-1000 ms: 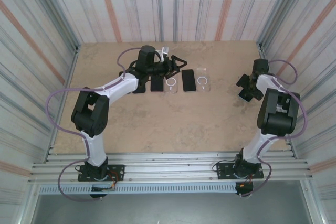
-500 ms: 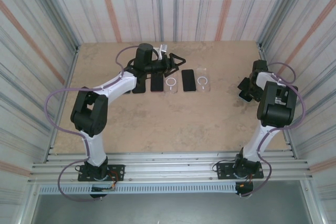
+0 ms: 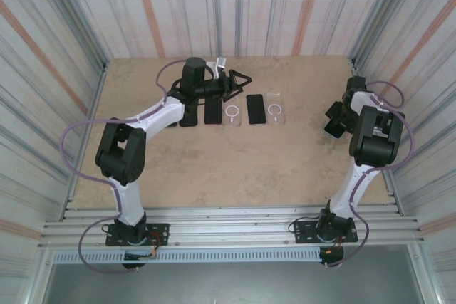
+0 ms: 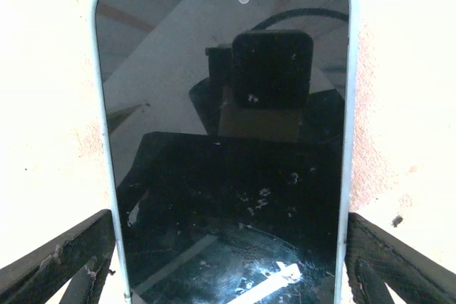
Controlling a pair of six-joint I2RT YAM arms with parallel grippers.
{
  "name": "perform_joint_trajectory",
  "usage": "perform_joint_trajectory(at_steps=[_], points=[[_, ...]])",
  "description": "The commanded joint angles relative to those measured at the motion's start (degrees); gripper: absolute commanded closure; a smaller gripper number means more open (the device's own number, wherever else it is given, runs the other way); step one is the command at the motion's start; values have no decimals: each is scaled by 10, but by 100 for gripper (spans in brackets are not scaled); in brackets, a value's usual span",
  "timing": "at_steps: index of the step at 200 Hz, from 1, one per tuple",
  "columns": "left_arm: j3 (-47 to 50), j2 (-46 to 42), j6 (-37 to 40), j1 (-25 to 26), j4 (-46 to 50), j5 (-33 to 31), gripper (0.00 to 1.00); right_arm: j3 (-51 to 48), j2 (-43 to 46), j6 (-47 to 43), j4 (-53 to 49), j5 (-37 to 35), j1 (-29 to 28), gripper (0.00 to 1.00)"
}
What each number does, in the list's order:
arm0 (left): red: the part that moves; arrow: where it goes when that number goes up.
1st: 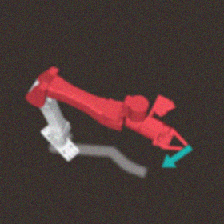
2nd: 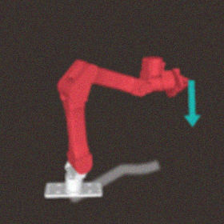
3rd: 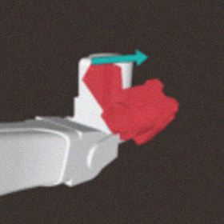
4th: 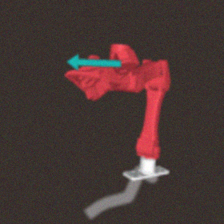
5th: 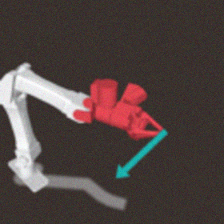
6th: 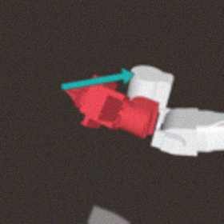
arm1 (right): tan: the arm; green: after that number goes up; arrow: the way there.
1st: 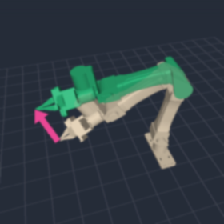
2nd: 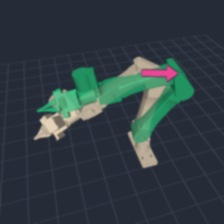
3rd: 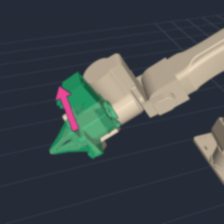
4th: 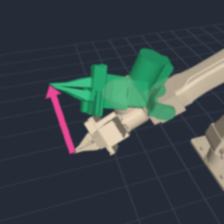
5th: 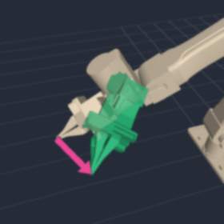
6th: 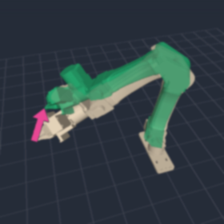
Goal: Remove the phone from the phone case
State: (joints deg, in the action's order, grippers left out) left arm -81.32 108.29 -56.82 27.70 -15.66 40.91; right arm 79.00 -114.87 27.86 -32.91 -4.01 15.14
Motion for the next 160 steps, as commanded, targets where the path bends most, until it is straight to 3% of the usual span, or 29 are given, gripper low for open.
perform_joint_trajectory(at_steps=[1, 63, 160], points=[[-5, -11, 0, -4, -23, 10, 22, 2, -34, 6, -36, 39, -4, 17], [17, -27, 3, -4, -27, 5, 22, -13, -18, 0, -31, 60, -6, 36], [28, -19, 17, 6, -18, 10, 23, -125, 128, -59, 13, 110, -24, 41]])
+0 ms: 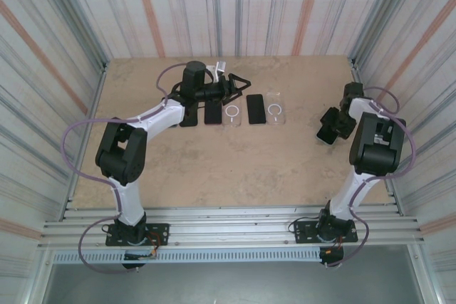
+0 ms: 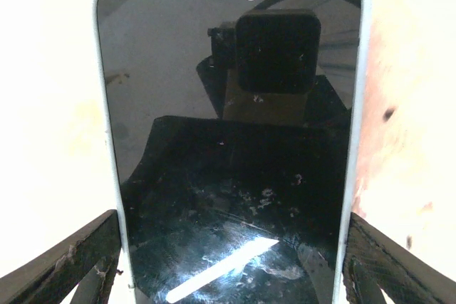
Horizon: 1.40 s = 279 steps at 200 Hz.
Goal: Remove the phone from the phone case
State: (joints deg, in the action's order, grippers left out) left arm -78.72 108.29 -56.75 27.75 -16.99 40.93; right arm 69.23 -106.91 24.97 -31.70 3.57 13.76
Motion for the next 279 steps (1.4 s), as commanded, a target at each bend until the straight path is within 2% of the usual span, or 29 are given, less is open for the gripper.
perform_joint_trajectory(at_steps=[1, 40, 71, 113, 136, 181, 279], points=[[1, -18, 16, 6, -5, 10, 23, -29, 50, -30, 2, 35, -11, 41], [-5, 4, 32, 22, 10, 8, 24, -96, 124, -46, 47, 69, -31, 42], [-7, 13, 23, 33, 2, 11, 24, -88, 127, -43, 10, 42, -43, 36], [-9, 0, 45, 37, 24, -1, 24, -38, 87, -5, -35, -12, -52, 14], [-7, -1, 49, 37, 25, 0, 24, -26, 68, 12, -27, -5, -55, 6], [-2, 3, 48, 30, 15, 10, 24, 5, 18, 44, -44, -27, -65, 6], [9, 7, 32, 19, -22, 28, 24, 68, -70, 55, -99, -75, -85, 10]])
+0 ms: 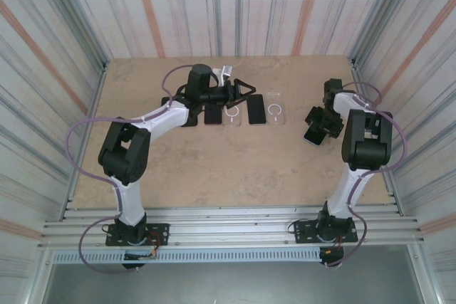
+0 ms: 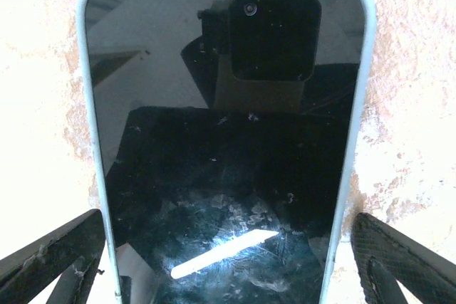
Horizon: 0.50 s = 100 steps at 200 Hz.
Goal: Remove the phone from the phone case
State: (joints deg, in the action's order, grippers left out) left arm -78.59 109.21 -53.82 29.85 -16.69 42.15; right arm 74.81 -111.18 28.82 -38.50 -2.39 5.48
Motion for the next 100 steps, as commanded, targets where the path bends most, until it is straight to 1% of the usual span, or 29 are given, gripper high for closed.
perform_joint_trajectory(at_steps=[1, 26, 68, 100], points=[[8, -3, 3, -2, -26, 16, 24, 13, -27, 17, -31, -15, -3, 10], [11, -2, 1, -4, -35, 18, 24, 33, -49, 9, -45, -16, -3, 10], [14, 2, -5, -8, -45, 28, 24, 56, -81, 21, -62, -21, -4, 11], [17, 5, -8, -12, -53, 28, 24, 52, -91, 30, -54, 2, -3, 18]])
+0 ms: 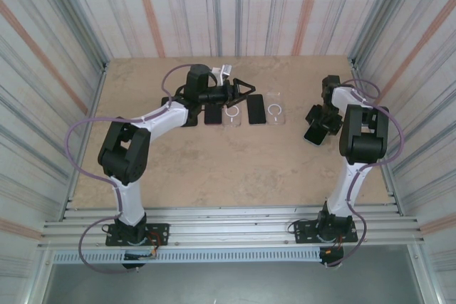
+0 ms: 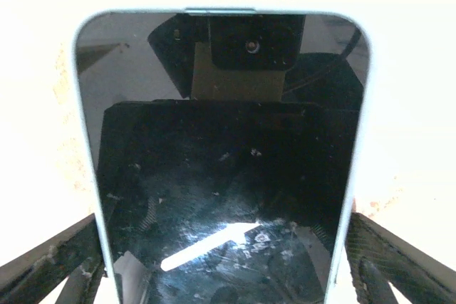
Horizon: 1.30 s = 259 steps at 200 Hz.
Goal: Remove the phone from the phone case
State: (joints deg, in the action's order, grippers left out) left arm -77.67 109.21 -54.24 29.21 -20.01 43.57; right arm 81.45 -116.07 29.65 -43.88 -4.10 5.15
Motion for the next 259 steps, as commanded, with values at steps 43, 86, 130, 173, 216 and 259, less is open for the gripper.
perform_joint_trajectory(at_steps=[43, 86, 130, 173, 216, 259], points=[[8, 6, -10, -7, -24, 19, 24, -34, -25, 27, 16, 40, 3, 32], [9, 4, -10, -6, -24, 15, 25, -59, 33, -5, 27, 58, 6, 40], [6, 7, -6, -2, -18, 13, 25, -104, 108, -40, 54, 76, 2, 43], [-14, 23, 10, 15, 9, 7, 26, -164, 196, -92, 124, 106, -24, 42], [-44, 50, 45, 41, 48, -17, 28, -231, 297, -143, 202, 148, -65, 43], [-69, 66, 85, 73, 75, -59, 31, -275, 367, -175, 264, 193, -119, 44]])
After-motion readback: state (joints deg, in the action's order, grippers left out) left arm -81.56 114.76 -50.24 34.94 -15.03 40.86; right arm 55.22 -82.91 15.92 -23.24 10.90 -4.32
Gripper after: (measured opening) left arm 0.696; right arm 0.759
